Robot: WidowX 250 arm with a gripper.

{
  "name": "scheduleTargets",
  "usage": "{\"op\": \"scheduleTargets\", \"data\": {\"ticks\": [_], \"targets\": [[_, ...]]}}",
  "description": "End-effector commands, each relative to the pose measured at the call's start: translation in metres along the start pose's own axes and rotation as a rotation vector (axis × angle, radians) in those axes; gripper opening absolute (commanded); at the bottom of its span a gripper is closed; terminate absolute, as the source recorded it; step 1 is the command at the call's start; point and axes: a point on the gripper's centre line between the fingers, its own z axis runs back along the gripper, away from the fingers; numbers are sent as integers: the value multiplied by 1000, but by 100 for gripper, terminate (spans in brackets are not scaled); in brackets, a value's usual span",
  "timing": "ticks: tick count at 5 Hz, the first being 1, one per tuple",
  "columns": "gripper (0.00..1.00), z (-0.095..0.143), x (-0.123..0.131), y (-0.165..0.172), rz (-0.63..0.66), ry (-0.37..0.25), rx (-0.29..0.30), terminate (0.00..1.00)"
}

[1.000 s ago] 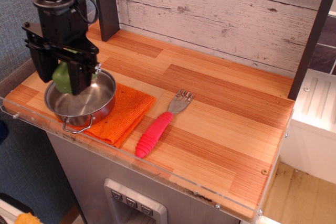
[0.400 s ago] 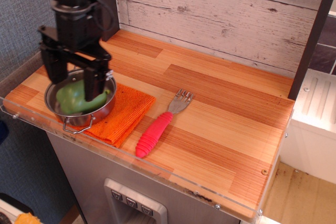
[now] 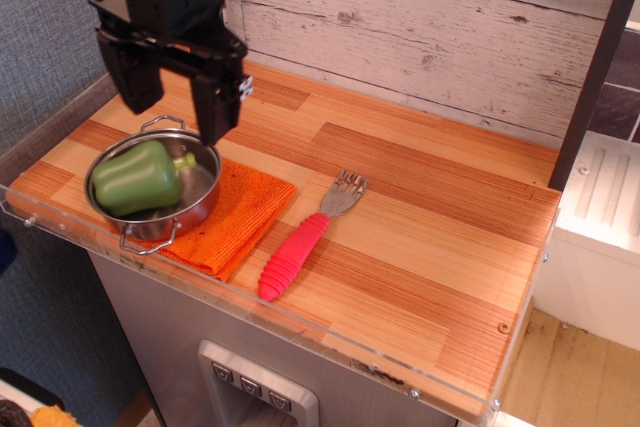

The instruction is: Put the pepper inside the pan

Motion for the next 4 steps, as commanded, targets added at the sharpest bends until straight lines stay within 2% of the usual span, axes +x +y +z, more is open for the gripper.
{"op": "scheduleTargets", "data": {"ticks": [1,3,4], "targets": [[100,17,17,-8,-14,-70,-7,0],[100,17,17,-8,-14,-70,-7,0],[100,17,17,-8,-14,-70,-7,100]]}}
